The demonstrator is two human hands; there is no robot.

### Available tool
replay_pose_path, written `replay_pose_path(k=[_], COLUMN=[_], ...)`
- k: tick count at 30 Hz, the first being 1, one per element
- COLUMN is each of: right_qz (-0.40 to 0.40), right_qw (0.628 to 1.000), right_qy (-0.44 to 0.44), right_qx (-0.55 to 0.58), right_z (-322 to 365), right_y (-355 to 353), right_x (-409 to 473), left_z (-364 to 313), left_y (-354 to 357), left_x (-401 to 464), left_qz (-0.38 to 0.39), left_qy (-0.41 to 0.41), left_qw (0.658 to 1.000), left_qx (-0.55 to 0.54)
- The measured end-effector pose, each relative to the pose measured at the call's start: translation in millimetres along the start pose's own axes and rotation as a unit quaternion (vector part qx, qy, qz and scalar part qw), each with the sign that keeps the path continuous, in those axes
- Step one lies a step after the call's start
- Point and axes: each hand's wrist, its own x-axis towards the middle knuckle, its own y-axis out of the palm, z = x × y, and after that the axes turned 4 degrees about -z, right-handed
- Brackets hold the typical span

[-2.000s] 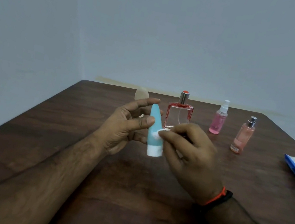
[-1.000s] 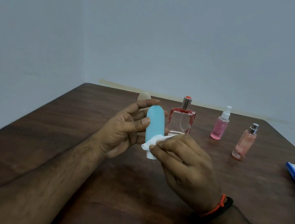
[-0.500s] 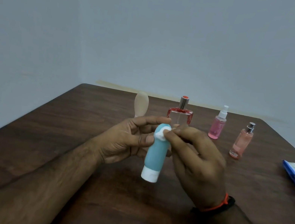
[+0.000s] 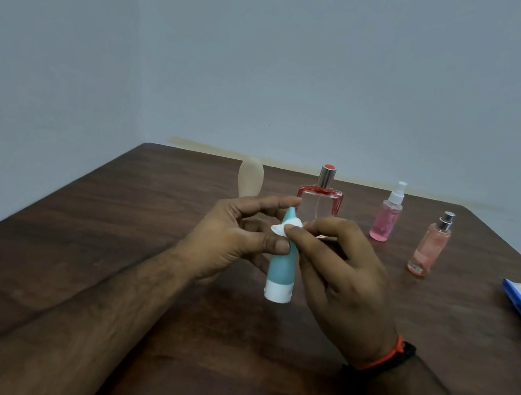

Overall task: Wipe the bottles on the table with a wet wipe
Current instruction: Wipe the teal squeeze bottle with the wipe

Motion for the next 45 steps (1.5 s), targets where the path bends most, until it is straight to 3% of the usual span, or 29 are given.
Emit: replay_pose_path(k=[9,13,17,23,38,45], right_qz=[0.039,0.065,0.063,-0.043,-0.074,-0.043], right_qw=[0.999,0.997,0.998,0.997,0.994,0.995], right_qy=[-0.004,-0.041,-0.021,0.062,0.08,0.076], right_qx=[-0.001,0.021,0.022,0.011,0.022,0.037], right_z=[2.6,1.8,-2.4,-10.3,-10.2,-7.2], right_y=[0.9,2.2,4.0,4.6,5.4,6.7], right_x=[0.3,0.0,-2.8,-3.2,-2.2,-1.9], left_z=[-5.6,-3.5,-9.3,-6.7,-1.1,-5.8], left_y=[-4.2,-1.5,-7.0,1.8,4.0,1.4], left_x=[-1.9,-0.5,2.4,-1.2,-2.0,1.9], left_qz=[-0.029,-0.078,-0.112,-0.039,0.056,-0.02], left_qy=[-0.014,-0.018,-0.02,-0.039,-0.065,-0.062], left_qw=[0.998,0.997,0.99,0.997,0.995,0.989], left_qx=[-0.052,-0.019,-0.08,-0.053,0.055,-0.13])
